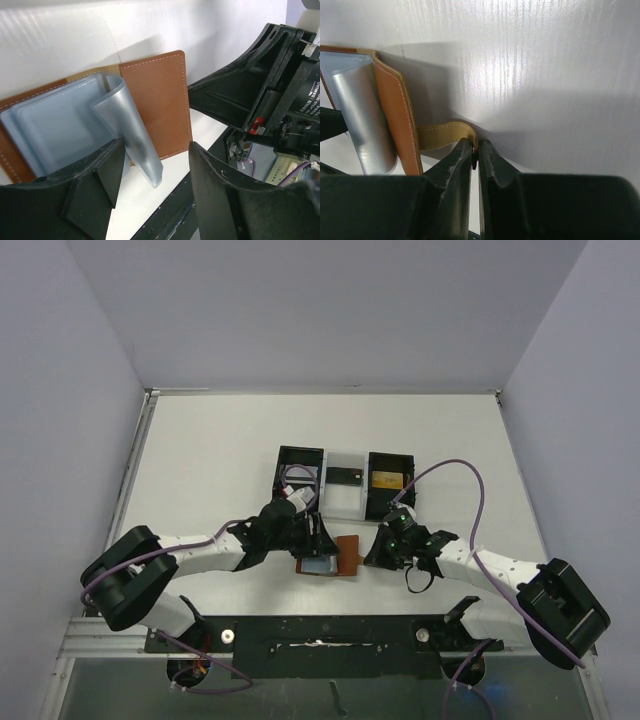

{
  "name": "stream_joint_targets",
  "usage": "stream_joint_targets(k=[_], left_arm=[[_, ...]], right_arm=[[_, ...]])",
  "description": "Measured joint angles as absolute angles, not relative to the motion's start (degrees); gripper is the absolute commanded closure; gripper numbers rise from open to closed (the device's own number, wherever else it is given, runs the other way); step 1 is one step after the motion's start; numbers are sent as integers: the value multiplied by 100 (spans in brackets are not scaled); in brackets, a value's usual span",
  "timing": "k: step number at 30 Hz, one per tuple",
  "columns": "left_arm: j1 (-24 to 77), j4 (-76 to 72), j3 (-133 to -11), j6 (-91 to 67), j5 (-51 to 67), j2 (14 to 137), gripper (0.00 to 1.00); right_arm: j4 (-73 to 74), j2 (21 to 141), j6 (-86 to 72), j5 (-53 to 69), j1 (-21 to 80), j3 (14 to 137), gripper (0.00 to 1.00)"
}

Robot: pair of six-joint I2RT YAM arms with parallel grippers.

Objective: Take the credit cards out of the card holder

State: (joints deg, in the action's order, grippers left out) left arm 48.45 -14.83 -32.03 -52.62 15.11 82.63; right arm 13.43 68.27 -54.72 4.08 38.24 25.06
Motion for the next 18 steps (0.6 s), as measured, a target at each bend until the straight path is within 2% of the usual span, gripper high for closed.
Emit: stream_joint_targets(k=[4, 8, 15, 18], left_arm=[[4880, -1737, -3203, -5341, 1730, 8486, 49], [4908, -1933, -3210, -5369, 1874, 8514, 49], [4956, -2309, -3234, -5487, 1931, 8558, 48], [4963, -2375, -3323, -5492, 1957, 8722, 48]], right_arm=[[1350, 6816, -5481, 408, 3824, 2506, 89], [1374, 6687, -5487, 408, 3824, 2506, 80], [1400, 6390, -5487, 434, 3824, 2510, 73], [1656, 6283, -5485, 390, 3822, 2639, 66]])
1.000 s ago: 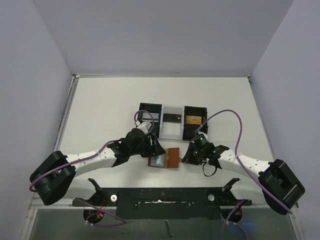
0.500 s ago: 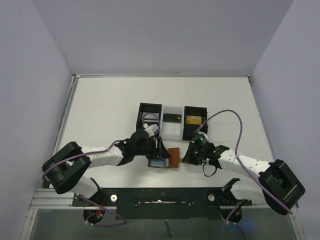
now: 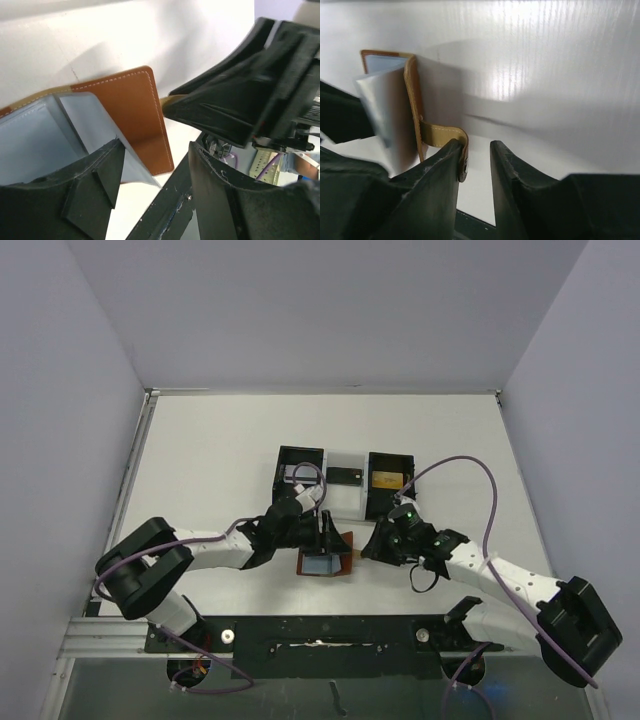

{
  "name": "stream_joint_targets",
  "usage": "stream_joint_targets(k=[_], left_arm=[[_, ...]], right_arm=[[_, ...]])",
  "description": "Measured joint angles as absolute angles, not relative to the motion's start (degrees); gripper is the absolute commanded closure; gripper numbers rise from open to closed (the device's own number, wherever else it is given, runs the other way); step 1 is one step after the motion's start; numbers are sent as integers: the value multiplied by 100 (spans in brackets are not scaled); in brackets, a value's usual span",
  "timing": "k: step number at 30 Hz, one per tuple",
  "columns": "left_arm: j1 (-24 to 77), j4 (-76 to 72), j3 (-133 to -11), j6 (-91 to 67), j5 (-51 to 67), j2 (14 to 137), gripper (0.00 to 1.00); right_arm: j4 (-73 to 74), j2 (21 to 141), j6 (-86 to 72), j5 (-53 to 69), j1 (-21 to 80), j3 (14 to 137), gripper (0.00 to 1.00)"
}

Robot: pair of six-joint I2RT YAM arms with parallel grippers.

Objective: Take the credit cards out of the card holder

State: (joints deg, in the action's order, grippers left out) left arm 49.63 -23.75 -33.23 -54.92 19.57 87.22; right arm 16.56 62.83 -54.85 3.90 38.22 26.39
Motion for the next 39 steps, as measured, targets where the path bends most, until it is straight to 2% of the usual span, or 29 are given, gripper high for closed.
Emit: stream_joint_targets(k=[2, 5, 8, 15, 31, 39], left_arm=[[4976, -2467, -3371, -5518, 2001, 8910, 48], [4984, -2554, -3371, -5540, 2051, 9080, 49], [4991, -2622, -3371, -5544, 2117, 9157, 51], [5083, -2685, -3413, -5555, 2237, 9240, 68], [5253, -2139, -3798, -5109, 2252, 9273, 65], [5280, -2056, -3750, -5068, 2134, 9144, 60]], right_arm=[[1828, 6141, -5465, 333, 3822, 2801, 62], [1940, 5909, -5428, 303, 3815, 3059, 62], [1942, 5817, -5422, 316, 3787, 3249, 66], [1907, 5927, -5435, 410, 3782, 3411, 80], [1382, 6906, -5422, 974, 3780, 3616, 82], [1798, 7395, -5389, 681, 3787, 3691, 84]])
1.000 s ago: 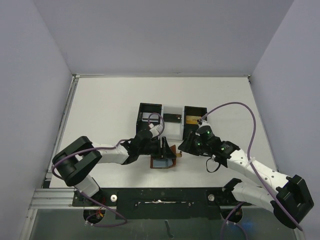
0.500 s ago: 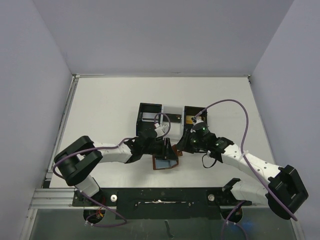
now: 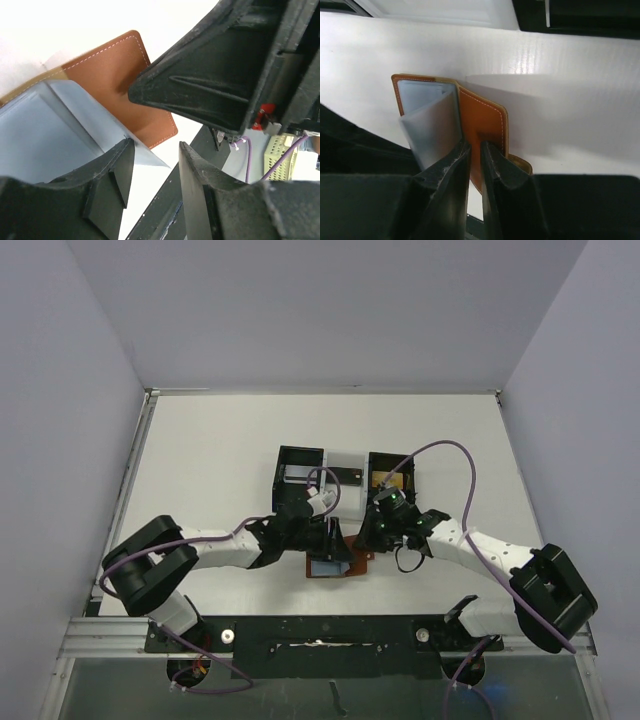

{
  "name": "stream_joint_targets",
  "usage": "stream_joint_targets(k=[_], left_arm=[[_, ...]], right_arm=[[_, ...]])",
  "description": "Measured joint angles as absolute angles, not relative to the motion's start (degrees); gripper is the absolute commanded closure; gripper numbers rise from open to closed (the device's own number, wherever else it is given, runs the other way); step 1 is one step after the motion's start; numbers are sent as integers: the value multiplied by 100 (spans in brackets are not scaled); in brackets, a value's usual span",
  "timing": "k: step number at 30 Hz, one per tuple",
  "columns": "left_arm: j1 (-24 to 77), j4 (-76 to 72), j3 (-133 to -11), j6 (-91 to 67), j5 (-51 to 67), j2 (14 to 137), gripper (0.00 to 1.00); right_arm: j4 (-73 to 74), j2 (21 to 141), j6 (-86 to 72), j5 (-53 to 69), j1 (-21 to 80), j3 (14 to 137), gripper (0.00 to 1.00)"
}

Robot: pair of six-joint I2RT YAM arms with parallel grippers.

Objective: Take the credit cards out of the card holder

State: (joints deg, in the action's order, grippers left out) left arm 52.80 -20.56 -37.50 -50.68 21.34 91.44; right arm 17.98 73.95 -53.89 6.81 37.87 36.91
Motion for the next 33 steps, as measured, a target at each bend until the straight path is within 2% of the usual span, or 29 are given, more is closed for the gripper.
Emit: stream_joint_targets(k=[5, 16, 33], left_arm=[[5280, -1859, -3570, -5050, 1892, 8748, 56], [5098, -1258, -3183, -5085, 882, 7712, 53], [4950, -1111, -3122, -5142, 941, 8254, 53]], right_arm=[[1647, 7393, -5426, 674, 3791, 3459, 81], [1544, 7393, -5496, 668, 3795, 3299, 80], [1345, 7546, -5511, 707, 3835, 3275, 80]])
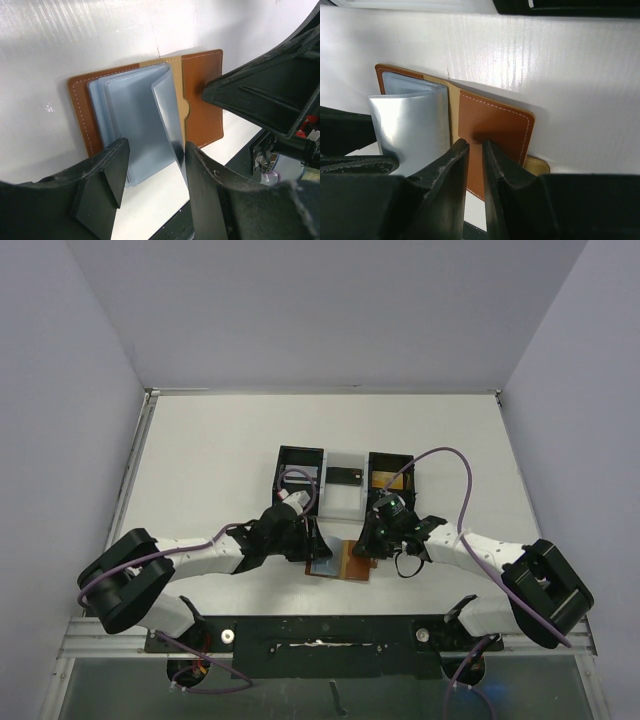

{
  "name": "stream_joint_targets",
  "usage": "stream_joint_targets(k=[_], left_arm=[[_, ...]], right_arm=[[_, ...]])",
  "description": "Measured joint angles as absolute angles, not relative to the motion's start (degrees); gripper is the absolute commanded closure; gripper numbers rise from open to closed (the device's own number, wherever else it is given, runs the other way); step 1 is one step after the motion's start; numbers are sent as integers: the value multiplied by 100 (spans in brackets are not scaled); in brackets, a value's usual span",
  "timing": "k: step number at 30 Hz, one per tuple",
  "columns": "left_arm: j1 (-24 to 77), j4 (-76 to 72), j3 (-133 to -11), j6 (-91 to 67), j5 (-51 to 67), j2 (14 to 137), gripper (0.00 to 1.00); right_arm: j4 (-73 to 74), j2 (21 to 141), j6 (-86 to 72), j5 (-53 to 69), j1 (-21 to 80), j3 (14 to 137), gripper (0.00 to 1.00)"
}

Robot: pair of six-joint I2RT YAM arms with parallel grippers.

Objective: Take the credit cards out of the card holder

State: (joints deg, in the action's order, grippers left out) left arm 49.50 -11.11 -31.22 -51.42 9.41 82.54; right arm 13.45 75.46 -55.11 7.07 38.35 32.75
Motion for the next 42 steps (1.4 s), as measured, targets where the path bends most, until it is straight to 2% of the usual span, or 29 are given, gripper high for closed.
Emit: stream_joint_targets(k=[7, 12, 31, 42], left_arm=[[4952, -801, -3122, -5146, 690, 8020, 50], [4950, -753, -3122, -5144, 633, 7983, 52], [5022, -1601, -2969, -5428, 943, 8407, 57], [5019, -2043, -2875, -5651, 1114, 8477, 58]], right_arm=[[1332, 7555, -5516, 709, 3841, 3275, 79], [1332, 7555, -5520, 709, 3870, 3275, 78], [1177, 7690, -5579, 760, 3999, 3275, 75], [856, 7953, -5756, 856, 4064, 3210, 84]])
